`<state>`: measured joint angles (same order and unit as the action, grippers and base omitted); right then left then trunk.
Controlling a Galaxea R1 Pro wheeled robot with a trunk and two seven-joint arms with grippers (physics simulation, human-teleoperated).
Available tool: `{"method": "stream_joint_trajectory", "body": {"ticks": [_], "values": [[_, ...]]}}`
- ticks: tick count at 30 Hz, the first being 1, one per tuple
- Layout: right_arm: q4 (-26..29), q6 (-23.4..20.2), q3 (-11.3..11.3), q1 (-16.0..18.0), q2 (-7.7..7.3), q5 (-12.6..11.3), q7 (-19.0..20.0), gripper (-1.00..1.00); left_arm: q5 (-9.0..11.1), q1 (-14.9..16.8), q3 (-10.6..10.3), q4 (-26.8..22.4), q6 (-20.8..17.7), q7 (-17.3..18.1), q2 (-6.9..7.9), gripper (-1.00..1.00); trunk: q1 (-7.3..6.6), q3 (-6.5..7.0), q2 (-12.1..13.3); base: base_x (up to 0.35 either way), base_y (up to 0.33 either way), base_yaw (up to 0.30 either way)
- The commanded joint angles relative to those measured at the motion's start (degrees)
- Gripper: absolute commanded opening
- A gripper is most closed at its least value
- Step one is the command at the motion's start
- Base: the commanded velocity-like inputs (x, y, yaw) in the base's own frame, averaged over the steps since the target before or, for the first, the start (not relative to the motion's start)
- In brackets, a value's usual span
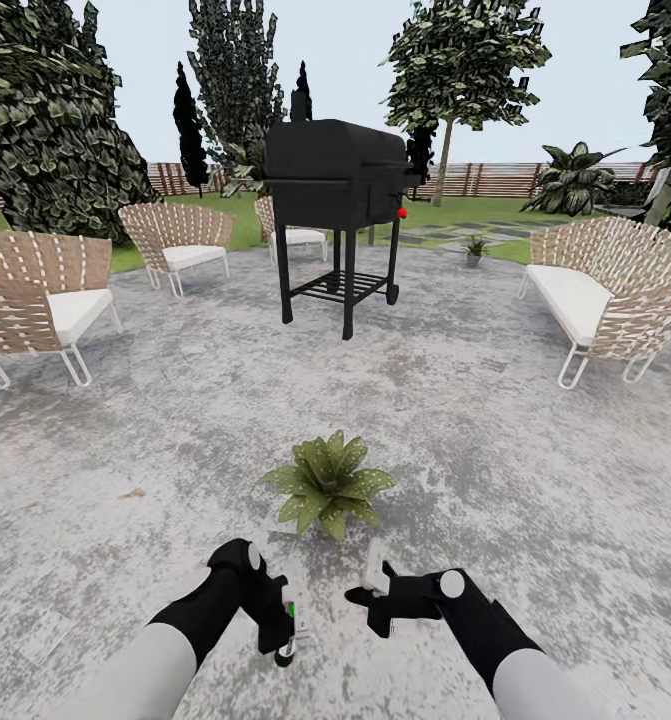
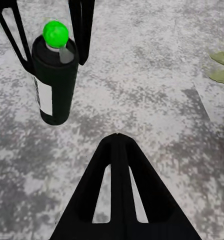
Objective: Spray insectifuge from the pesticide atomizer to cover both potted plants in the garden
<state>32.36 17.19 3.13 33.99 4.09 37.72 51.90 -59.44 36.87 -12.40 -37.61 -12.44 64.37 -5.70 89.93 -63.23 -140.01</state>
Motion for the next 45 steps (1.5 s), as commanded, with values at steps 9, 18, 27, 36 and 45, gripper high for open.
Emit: {"method": "stream_joint_trajectory", "body": {"ticks": [9, 18, 27, 36, 45], "values": [[0.1, 0.3, 0.0, 0.7, 2.07, 0.4, 0.0, -1.0, -2.9, 0.0, 0.0, -0.1, -0.8, -1.1, -0.43, -1.0, -0.01, -0.05, 0.0, 0.0, 0.0, 0.0], [0.1, 0.2, 0.0, 1.1, 3.17, 0.4, 0.0, -1.0, -2.7, 0.0, 0.1, -0.1, -0.6, -2.2, -0.91, -1.0, -0.01, -0.05, 0.0, 0.0, 0.0, 0.0], [0.1, 0.3, 0.0, 1.2, 3.57, 0.5, 0.0, -1.0, -2.0, 0.0, 0.2, -0.1, -0.3, -3.6, -1.83, -1.0, -0.01, -0.05, 0.0, 0.0, 0.0, 0.0], [0.0, 0.3, 0.0, 1.2, 3.73, 0.5, 0.0, -1.0, 0.0, 0.0, 0.4, -0.1, 0.0, -5.6, -2.49, -1.0, -0.01, -0.05, 0.0, 0.0, 0.0, 0.0], [-0.1, 0.3, 0.0, 1.2, 3.73, 0.5, 0.0, -1.0, 4.1, 0.0, 0.4, 0.0, 0.4, -5.1, -2.47, -1.0, -0.01, -0.05, 0.0, 0.0, 0.0, 0.0]]}}
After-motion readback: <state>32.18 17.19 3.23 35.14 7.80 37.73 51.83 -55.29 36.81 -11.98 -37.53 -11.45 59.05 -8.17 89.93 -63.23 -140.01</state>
